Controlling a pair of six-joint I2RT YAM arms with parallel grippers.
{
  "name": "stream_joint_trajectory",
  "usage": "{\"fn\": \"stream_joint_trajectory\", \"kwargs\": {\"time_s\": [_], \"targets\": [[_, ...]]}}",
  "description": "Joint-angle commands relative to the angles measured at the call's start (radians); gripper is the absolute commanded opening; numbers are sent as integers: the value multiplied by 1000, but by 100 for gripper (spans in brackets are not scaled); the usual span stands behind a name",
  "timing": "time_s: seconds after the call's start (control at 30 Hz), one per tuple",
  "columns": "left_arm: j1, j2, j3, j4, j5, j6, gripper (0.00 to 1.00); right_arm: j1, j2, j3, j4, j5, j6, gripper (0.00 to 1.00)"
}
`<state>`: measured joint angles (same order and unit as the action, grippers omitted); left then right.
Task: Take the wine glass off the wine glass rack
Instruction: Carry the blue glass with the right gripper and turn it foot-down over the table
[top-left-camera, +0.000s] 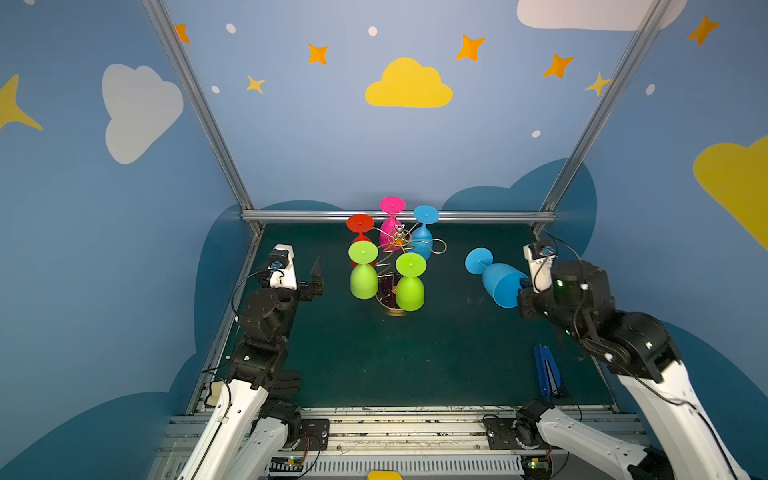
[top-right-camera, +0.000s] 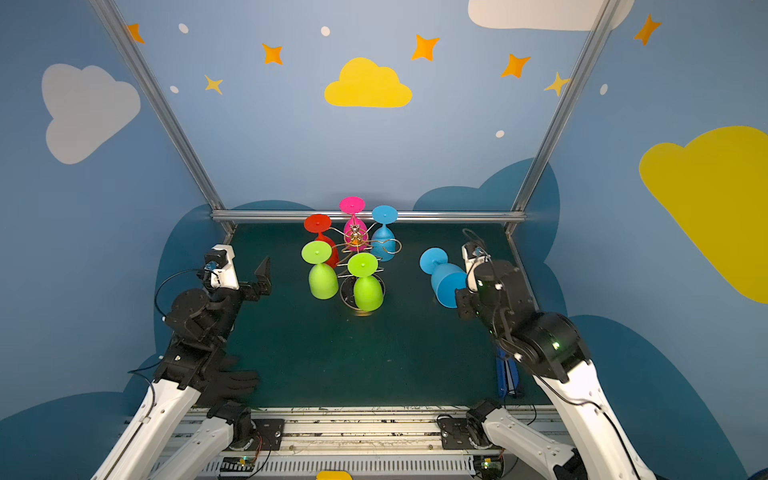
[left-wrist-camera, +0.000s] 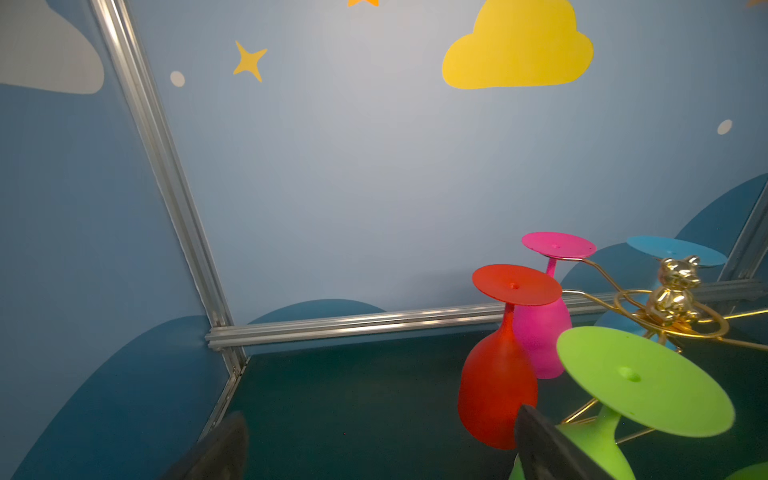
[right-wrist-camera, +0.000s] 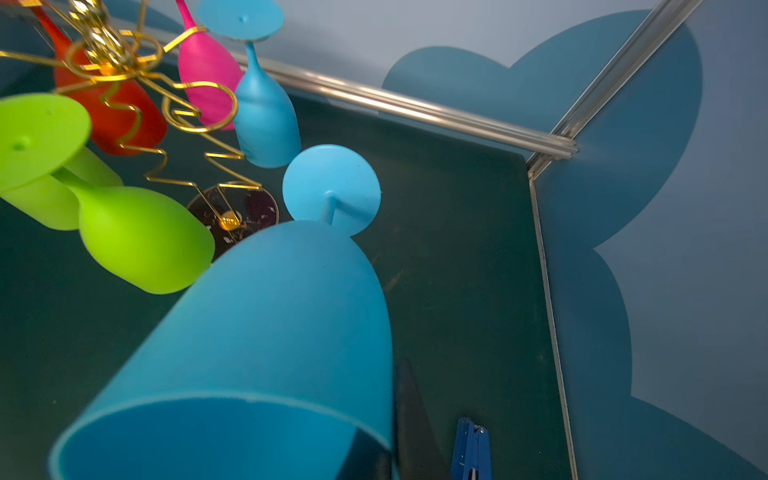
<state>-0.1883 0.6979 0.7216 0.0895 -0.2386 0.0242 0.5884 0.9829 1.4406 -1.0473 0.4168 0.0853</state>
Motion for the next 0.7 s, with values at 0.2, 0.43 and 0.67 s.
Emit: {"fn": "stream_joint_trajectory", "kwargs": {"time_s": [0.2, 0.43, 0.67], "targets": [[41, -50, -7, 13, 61, -50, 99, -168, 251, 72, 48, -191, -73, 0], [47, -49, -6, 9, 71, -55, 99, -285, 436, 145, 62, -292, -93, 0], [52, -47, -7, 7, 75, -60, 99, -352, 654, 347, -2, -317, -118, 0]]}}
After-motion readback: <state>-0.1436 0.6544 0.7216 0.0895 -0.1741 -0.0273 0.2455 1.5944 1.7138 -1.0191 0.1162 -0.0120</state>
